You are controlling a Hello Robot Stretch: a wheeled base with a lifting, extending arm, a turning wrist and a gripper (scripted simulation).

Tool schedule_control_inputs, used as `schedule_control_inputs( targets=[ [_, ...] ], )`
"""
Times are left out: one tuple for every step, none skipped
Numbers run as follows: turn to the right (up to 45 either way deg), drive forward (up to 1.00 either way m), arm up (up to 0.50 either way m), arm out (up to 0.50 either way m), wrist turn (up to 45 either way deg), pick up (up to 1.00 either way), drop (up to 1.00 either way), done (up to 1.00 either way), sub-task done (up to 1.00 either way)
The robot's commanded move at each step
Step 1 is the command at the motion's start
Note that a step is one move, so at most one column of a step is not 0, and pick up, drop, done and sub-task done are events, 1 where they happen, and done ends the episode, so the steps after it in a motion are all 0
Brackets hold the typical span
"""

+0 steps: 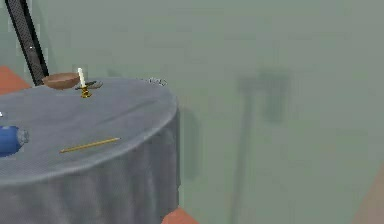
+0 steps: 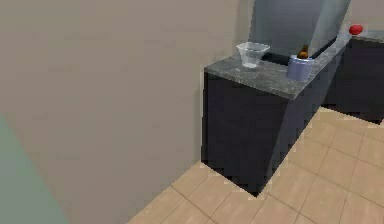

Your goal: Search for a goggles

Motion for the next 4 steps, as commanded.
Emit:
schedule_control_inputs(
  targets=[
    [-6.0,0.00,0.00,0.00,0.0,0.00,0.00,0.00,0.00],
    [-3.0,0.00,0.00,0.00,0.0,0.00,0.00,0.00,0.00],
    [0.0,1.00,0.00,0.00,0.0,0.00,0.00,0.00,0.00],
    [0.0,0.00,0.00,0.00,0.0,0.00,0.00,1.00,0.00]
  ],
)
